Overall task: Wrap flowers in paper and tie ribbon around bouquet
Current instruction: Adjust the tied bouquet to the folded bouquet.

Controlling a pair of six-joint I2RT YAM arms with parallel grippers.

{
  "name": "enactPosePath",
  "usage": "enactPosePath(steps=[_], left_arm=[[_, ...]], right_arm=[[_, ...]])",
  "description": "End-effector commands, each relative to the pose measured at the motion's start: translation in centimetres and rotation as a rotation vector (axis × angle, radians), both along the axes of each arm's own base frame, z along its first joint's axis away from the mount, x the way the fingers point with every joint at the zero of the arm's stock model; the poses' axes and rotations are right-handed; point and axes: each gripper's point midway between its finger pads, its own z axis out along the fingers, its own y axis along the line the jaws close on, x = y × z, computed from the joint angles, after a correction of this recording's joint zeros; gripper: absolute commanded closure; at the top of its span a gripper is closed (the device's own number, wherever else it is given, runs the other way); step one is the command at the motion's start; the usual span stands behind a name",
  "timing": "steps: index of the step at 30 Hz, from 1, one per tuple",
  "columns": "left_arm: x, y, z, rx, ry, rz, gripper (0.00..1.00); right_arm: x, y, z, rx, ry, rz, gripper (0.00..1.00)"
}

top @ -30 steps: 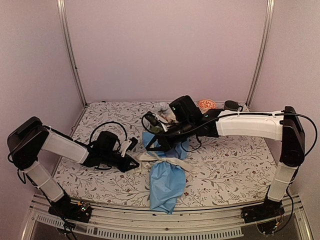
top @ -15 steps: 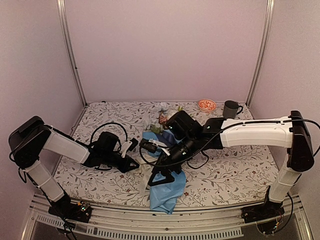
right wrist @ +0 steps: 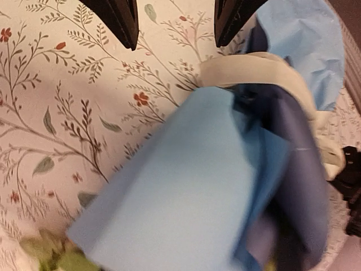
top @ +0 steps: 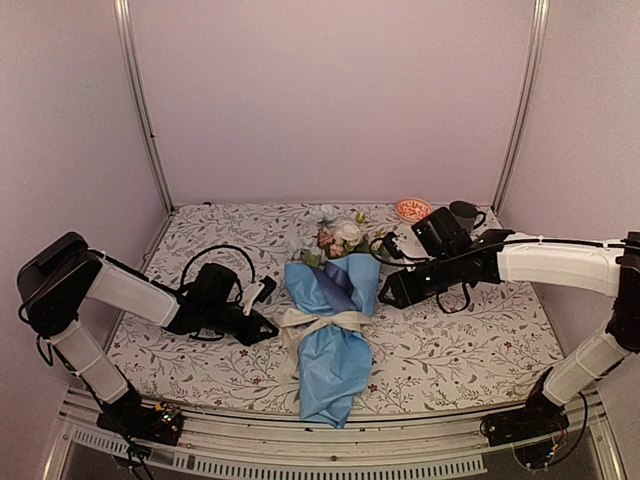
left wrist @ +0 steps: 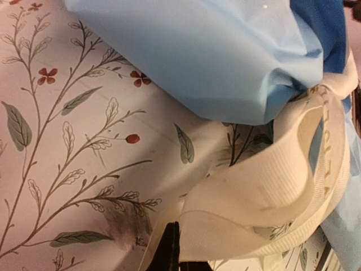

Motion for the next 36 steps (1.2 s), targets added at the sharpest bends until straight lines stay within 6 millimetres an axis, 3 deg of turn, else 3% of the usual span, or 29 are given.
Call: enactPosePath(steps=[1, 4, 8, 11, 15, 19, 24, 33, 36], left_arm=[[0.2, -0.5, 1.0, -0.001, -0.03, -0.019, 1.0], [0.2, -0.5, 0.9, 0.005, -0.03, -0.019, 1.0], [0.2, -0.5, 1.0, 0.003, -0.03, -0.021, 1.0], [0.2, -0.5, 0.9, 0.006, -0.029, -0.02, 1.0], [0.2, -0.6, 1.0, 0.002, -0.025, -0.028, 1.0], [0.3, -0.7, 1.1, 0.011, -0.025, -0.033, 1.0], [0.3, -0.8, 1.5, 0.003, -0.034, -0.037, 1.0], [0.4, -0.9, 1.7, 0.004, -0.031, -0.042, 1.0], [0.4, -0.8, 1.8, 0.004, -0.035, -0.039, 1.0]], right_arm=[[-0.1, -3.6, -6.9, -0.232, 0.089, -0.139, 0.52], [-0.7, -3.1, -8.7, -0.249, 0.08, -0.104, 0.46], [-1.9, -0.3, -7.8, -0.118, -0.009, 0.018, 0.36], [-2.9, 0.5, -8.0, -0.036, -0.07, 0.082, 0.3], [-1.6, 0.0, -9.0, -0.087, -0.149, 0.06, 0.29], [-2.0, 0.4, -10.5, -0.129, -0.171, 0.104, 0.29], [-3.0, 1.8, -10.7, -0.107, -0.21, 0.172, 0.25], [-0.8, 2.2, -10.8, -0.136, -0.297, 0.131, 0.26], [-0.6, 2.5, -10.8, -0.141, -0.307, 0.141, 0.3]])
